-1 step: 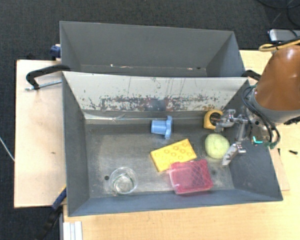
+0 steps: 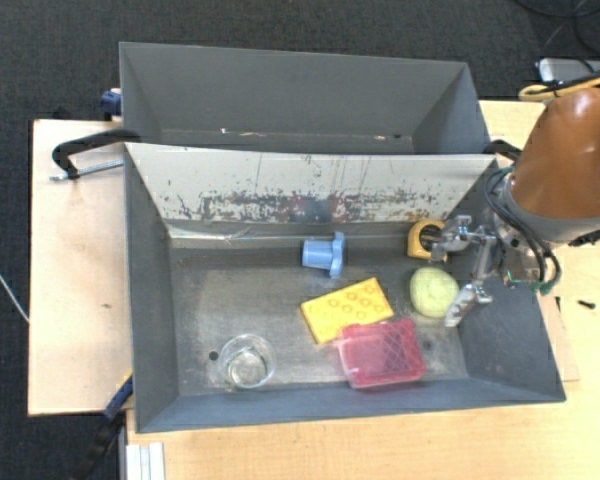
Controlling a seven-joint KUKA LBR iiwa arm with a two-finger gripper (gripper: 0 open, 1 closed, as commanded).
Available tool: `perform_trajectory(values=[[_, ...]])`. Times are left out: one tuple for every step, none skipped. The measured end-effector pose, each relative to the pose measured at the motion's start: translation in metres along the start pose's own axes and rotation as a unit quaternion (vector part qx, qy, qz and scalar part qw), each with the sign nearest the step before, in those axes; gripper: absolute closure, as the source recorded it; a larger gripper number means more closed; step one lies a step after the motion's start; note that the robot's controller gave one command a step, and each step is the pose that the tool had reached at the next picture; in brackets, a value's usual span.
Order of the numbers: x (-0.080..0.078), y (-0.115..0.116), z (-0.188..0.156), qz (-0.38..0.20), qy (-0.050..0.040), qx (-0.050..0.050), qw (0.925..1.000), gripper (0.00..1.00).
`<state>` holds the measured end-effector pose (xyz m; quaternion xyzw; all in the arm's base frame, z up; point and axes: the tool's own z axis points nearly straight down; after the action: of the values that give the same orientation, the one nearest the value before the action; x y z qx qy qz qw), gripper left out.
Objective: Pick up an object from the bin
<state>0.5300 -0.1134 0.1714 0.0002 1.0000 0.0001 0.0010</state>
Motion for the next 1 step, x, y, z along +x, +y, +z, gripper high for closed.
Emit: perform_trajectory(values=[[-0.0211, -0.0039, 0.0187, -0.044, -0.0049, 0.001, 0.9990, 0.00]])
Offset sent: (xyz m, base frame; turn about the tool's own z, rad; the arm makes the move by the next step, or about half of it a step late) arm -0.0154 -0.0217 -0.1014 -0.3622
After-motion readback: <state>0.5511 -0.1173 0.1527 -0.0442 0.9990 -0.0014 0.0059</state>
